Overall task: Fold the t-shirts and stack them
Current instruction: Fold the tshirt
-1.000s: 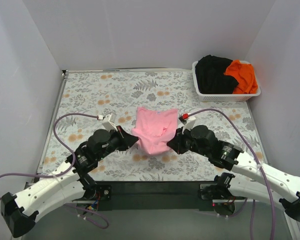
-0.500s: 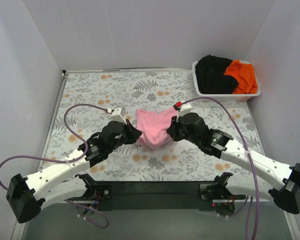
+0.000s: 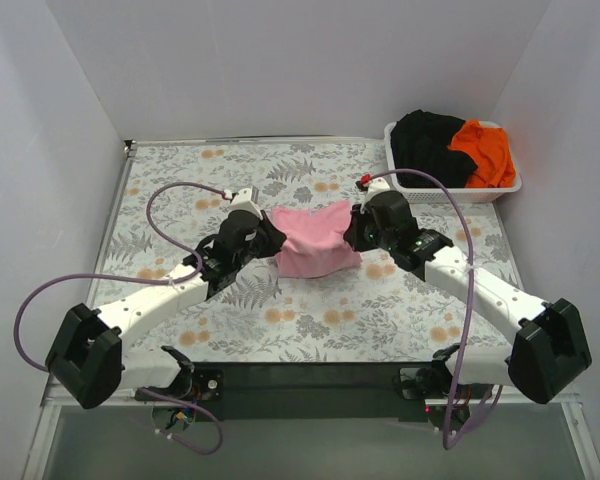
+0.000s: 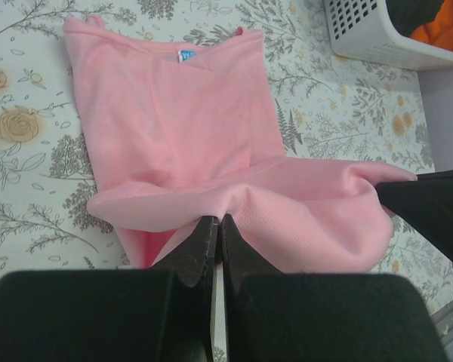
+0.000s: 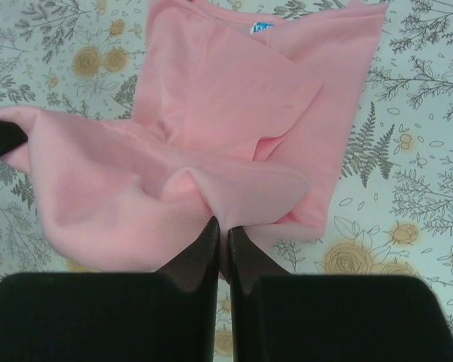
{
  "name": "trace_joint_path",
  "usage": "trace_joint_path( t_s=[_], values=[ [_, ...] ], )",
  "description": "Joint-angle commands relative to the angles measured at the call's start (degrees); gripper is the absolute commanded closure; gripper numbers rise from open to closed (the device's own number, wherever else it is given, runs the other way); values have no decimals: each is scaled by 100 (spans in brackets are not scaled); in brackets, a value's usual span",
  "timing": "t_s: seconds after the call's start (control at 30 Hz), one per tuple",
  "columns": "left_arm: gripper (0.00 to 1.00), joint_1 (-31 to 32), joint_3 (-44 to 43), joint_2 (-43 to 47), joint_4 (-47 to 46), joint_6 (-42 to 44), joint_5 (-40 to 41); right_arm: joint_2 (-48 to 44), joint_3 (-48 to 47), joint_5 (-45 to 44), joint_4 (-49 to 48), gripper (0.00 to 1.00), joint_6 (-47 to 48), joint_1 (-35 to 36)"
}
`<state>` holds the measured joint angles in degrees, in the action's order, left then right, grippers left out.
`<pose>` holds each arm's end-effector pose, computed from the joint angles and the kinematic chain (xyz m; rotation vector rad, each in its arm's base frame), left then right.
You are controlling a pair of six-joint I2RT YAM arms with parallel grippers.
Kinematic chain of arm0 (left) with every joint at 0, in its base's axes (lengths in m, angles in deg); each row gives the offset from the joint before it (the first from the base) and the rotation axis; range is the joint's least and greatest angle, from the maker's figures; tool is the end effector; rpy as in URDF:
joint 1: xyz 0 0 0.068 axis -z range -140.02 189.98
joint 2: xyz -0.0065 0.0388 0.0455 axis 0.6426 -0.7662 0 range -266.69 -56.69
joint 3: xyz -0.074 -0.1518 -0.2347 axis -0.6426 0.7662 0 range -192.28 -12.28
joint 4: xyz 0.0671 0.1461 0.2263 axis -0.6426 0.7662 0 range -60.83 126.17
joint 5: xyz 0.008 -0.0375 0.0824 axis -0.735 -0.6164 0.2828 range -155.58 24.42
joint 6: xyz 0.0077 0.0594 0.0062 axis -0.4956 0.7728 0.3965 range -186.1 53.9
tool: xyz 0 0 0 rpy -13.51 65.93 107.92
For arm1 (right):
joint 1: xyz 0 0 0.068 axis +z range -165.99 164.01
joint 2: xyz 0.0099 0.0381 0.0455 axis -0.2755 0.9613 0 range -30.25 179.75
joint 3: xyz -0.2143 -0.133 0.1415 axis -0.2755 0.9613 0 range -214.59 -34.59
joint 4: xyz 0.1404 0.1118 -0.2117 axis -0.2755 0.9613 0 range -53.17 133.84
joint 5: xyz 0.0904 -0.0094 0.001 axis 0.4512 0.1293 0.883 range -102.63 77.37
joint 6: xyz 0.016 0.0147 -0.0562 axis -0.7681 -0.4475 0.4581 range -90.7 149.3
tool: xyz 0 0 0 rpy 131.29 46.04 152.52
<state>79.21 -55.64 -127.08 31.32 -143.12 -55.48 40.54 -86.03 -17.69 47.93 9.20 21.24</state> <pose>0.2292 -0.1768 0.2549 -0.8377 2.0871 -1.0147 0.2388 0.1764 0.2885 -0.2651 2.1244 0.5045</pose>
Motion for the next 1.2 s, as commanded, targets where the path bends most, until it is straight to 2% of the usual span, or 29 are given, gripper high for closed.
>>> trace_joint_path(
  t_s=[0.0, 0.17, 0.37, 0.67, 0.87, 1.17],
  values=[
    [100, -204, -331, -132, -434, 204, -263, 268, -445, 462, -520, 99, 225, -269],
    [100, -494, -542, -387, -645, 274, -641, 839, -972, 874, -573, 99, 340, -585],
    [100, -1039, -1148, -1353, -795, 380, -1344, 1595, -1692, 1418, -634, 99, 366, -1138],
    [100, -1970, -1535, -2672, -1436, 134, -2618, 3562, -3020, 2210, -731, 99, 621, -1534],
    [100, -2401, -1896, -3288, -1595, -50, -3067, 4442, -3925, 2483, -758, 99, 551, -1666],
    [100, -2639, -3345, -4394, -1209, 2, -3515, 5524, -5595, 2712, -652, 99, 235, -1877]
  ],
)
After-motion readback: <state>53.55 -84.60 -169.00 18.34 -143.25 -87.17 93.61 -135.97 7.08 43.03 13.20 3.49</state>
